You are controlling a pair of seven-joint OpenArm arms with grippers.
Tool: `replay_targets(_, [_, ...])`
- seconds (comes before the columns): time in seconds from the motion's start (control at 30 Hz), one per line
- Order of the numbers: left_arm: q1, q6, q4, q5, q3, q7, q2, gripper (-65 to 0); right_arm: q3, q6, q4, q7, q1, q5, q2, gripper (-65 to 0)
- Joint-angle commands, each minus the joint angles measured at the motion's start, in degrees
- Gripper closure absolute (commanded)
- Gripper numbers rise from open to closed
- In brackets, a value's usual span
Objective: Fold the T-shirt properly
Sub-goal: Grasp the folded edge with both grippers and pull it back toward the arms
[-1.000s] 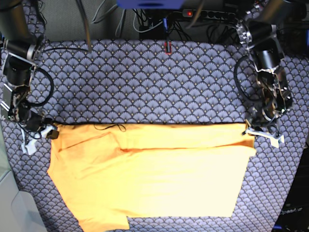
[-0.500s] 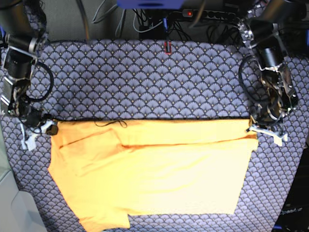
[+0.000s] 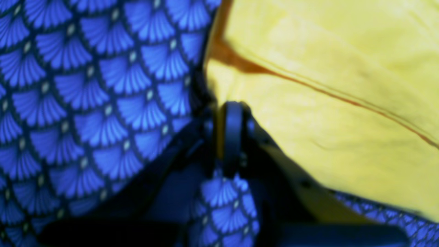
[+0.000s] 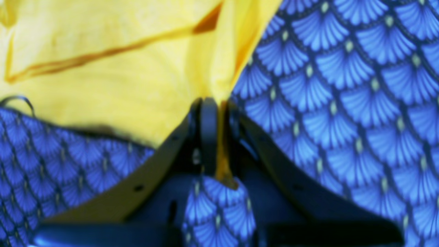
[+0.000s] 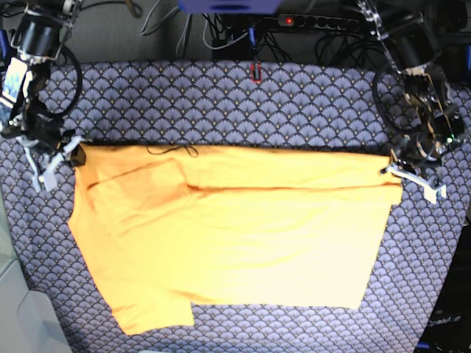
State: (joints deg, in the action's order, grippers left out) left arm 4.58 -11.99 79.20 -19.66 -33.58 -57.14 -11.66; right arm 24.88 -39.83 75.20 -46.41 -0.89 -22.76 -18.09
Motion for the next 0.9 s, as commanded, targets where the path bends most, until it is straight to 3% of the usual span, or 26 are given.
replay_targets(0.0, [-0.58, -0.10, 2.52, -0.52, -0.22, 0.49, -0.95, 0.0, 0.48, -0.17, 1.86, 0.30, 0.49, -0.49, -0.68, 0.0])
replay_targets(0.1, [-5.06, -0.10, 4.63, -3.77, -0.57, 0.84, -1.22, 0.0, 1.45, -0.17, 4.76, 0.30, 3.83, -0.49, 0.28, 0.0])
replay_targets(0.3, [-10.78, -0.10, 5.33, -8.25, -7.78, 0.31, -1.48, 0.0, 3.03, -0.17, 11.44, 0.30, 10.78, -0.49, 3.19, 0.0])
replay_targets(0.53, [-14.29, -0.19, 6.30, -8.52, -8.31, 0.31, -1.57, 0.0, 4.26, -0.17, 18.03, 0.57, 16.93, -0.49, 5.47, 0.0])
replay_targets(0.87, [-19.74, -0.19, 13.33, -8.52, -8.31, 0.31, -1.13, 0.0, 8.92, -0.17, 18.74, 0.39, 21.50, -0.49, 5.65, 0.0])
